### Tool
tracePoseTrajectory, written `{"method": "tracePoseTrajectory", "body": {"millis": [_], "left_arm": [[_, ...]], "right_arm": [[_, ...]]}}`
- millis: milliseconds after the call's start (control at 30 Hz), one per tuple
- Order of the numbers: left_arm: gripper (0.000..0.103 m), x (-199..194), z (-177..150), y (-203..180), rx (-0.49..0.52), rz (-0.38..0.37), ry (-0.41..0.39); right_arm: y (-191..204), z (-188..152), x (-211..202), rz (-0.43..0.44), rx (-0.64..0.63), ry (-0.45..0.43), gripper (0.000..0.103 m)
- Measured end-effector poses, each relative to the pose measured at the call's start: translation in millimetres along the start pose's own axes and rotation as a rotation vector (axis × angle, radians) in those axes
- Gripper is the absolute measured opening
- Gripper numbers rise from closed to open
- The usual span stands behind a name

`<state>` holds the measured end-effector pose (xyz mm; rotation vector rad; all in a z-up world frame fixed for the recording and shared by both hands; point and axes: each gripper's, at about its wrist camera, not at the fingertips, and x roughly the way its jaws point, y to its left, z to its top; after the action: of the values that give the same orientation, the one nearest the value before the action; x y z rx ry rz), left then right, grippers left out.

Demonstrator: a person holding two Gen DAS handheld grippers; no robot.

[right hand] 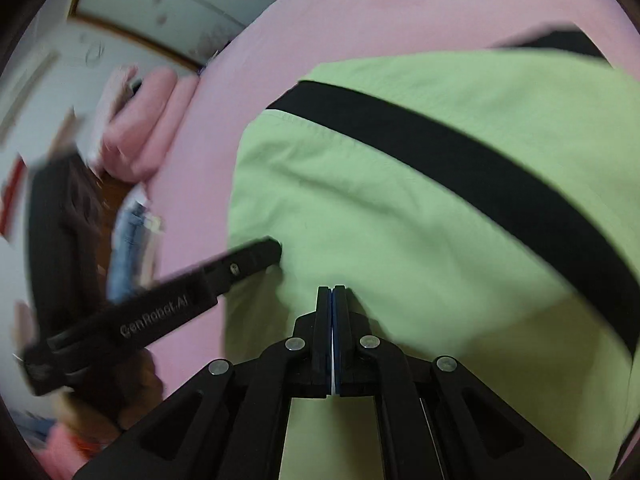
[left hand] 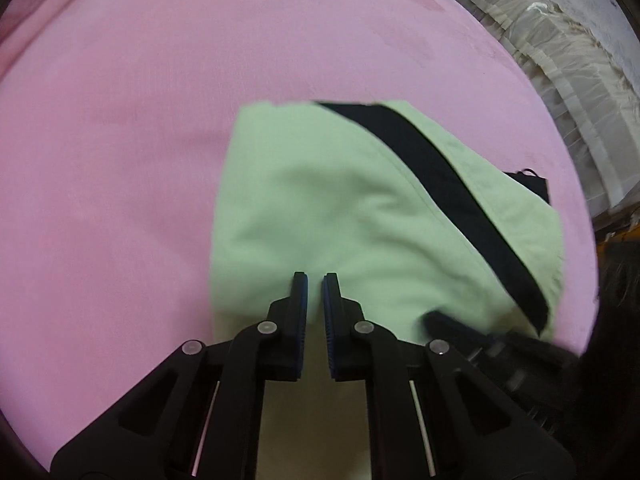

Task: Fold large clothes

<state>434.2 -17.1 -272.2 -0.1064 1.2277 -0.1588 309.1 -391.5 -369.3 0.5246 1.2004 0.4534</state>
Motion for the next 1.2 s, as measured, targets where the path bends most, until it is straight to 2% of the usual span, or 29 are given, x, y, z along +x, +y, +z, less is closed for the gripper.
{"method": "tracePoseTrajectory", "body": {"millis": [67, 167, 233, 300, 367, 400, 433, 500, 533, 600, 633, 667, 700, 767, 867, 900, 933, 967, 1033, 1100, 1200], "left_arm": [[0.001, 9.7, -0.9, 1.4, 0.009, 0.005, -0.012], [0.001, 16.0, 3.0, 10.9, -0.028, -0.017, -0.037], [0.001, 17.0, 3.2, 16.5, -0.073, -0.023, -0.058], [0.001, 17.7, 3.0, 19.1, -0.097, -0.022, -0.069], [0.001, 18.6, 6.3, 11.0, -0.076, -0.001, -0.060], [0.001, 21.2, 9.2, -1.3, -0.046, 0.015, -0.056], [0.001, 14.6, 8.5, -2.5, -0.026, 0.022, -0.051], [0.001, 12.1, 12.5, -15.7, -0.002, 0.008, -0.041], [0.001, 14.3, 15.1, -18.0, -0.007, -0.012, -0.040], [0.001, 24.2, 21.4, -20.2, -0.027, -0.037, -0.038], [0.001, 27.0, 22.7, -20.1, -0.032, -0.038, -0.039], [0.001, 34.1, 25.3, -17.5, -0.052, -0.047, -0.048], [0.001, 32.0, 21.2, -8.9, -0.074, -0.065, -0.060], [0.001, 37.6, 19.4, -3.7, -0.126, -0.112, -0.088], [0.001, 56.2, 27.2, 6.5, -0.201, -0.152, -0.125], [0.001, 55.1, 26.4, 14.6, -0.231, -0.154, -0.150], [0.001, 57.1, 26.6, 18.8, -0.249, -0.163, -0.160], [0.001, 55.0, 25.8, 29.4, -0.265, -0.173, -0.162], [0.001, 53.7, 23.6, 30.4, -0.283, -0.185, -0.161], [0.001, 57.1, 28.1, 26.4, -0.273, -0.169, -0.159], [0.001, 52.0, 28.9, 22.4, -0.224, -0.112, -0.153]], "right_arm": [[-16.5, 11.9, -2.5, -0.116, -0.001, -0.047, 0.000], [-61.3, 20.9, -30.7, -0.223, 0.070, -0.144, 0.000], [-76.1, 20.0, -38.7, -0.242, 0.087, -0.158, 0.000], [-76.0, 16.5, -47.8, -0.364, 0.049, -0.195, 0.000], [-66.9, 16.6, -49.7, -0.410, 0.041, -0.208, 0.000], [-61.9, 14.8, -48.8, -0.397, 0.049, -0.225, 0.000], [-54.3, 23.2, -50.3, -0.325, 0.064, -0.240, 0.000], [-58.8, 34.7, -57.0, -0.154, 0.096, -0.233, 0.000], [-53.4, 40.0, -40.8, -0.029, 0.133, -0.209, 0.000], [-42.2, 45.9, -9.1, 0.122, 0.221, -0.150, 0.000], [-27.6, 62.0, 3.5, 0.147, 0.242, -0.126, 0.000], [-20.3, 63.4, 22.2, 0.159, 0.249, -0.099, 0.000], [-13.5, 61.8, 36.3, 0.156, 0.235, -0.091, 0.000], [-9.7, 67.9, 57.1, 0.094, 0.186, -0.090, 0.000], [-15.4, 76.8, 78.0, 0.098, 0.168, -0.119, 0.000], [-22.6, 77.5, 72.4, 0.043, 0.173, -0.157, 0.000], [-23.1, 74.6, 90.2, -0.003, 0.182, -0.193, 0.000], [-30.4, 73.9, 87.0, -0.024, 0.194, -0.220, 0.000], [-45.4, 70.1, 75.3, -0.177, 0.217, -0.275, 0.000], [-53.3, 67.2, 67.6, -0.209, 0.231, -0.293, 0.000], [-42.7, 68.8, 68.0, -0.281, 0.196, -0.285, 0.000]]}}
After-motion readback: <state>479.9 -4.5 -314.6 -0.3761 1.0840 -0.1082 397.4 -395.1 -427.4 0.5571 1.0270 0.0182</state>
